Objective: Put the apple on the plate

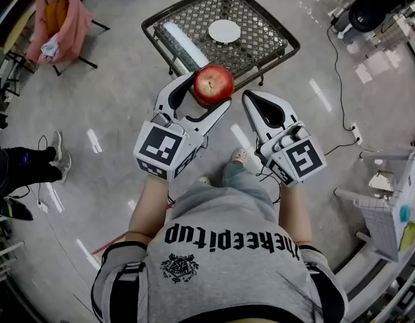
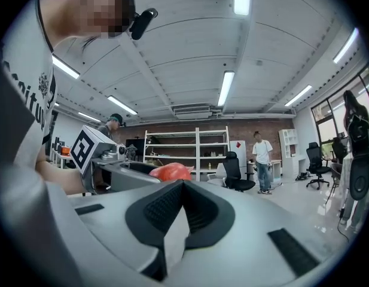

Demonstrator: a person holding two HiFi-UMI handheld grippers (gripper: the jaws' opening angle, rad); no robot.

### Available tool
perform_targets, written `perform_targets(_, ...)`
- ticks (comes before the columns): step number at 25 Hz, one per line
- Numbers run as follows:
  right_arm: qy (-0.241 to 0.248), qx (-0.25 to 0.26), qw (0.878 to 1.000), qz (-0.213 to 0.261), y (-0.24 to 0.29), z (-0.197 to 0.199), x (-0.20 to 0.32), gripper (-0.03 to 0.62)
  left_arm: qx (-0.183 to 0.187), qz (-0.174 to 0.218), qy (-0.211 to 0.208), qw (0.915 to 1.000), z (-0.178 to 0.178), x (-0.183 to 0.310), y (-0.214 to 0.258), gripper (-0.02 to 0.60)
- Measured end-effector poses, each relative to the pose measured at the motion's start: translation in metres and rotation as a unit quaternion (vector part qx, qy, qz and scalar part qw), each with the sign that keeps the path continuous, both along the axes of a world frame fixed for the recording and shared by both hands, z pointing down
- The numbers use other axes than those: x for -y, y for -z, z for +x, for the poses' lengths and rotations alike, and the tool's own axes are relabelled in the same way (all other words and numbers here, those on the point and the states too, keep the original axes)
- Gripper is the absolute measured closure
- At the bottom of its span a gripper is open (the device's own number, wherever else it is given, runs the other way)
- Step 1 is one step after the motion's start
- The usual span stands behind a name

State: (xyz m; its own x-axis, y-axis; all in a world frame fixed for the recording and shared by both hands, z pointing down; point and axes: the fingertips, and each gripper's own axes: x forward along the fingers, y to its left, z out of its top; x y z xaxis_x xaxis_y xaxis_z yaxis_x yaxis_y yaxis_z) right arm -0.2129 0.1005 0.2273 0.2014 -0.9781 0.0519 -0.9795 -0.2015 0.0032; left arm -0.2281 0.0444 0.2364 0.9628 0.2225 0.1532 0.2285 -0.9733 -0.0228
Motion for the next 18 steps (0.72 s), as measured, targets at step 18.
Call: perform_targets(18, 0.058, 0.007, 0.998, 0.003, 0.003, 0.120, -0.021, 0.589, 0.010, 0.000, 0.057, 0.9983, 0.111, -0.024, 0.003, 0.219)
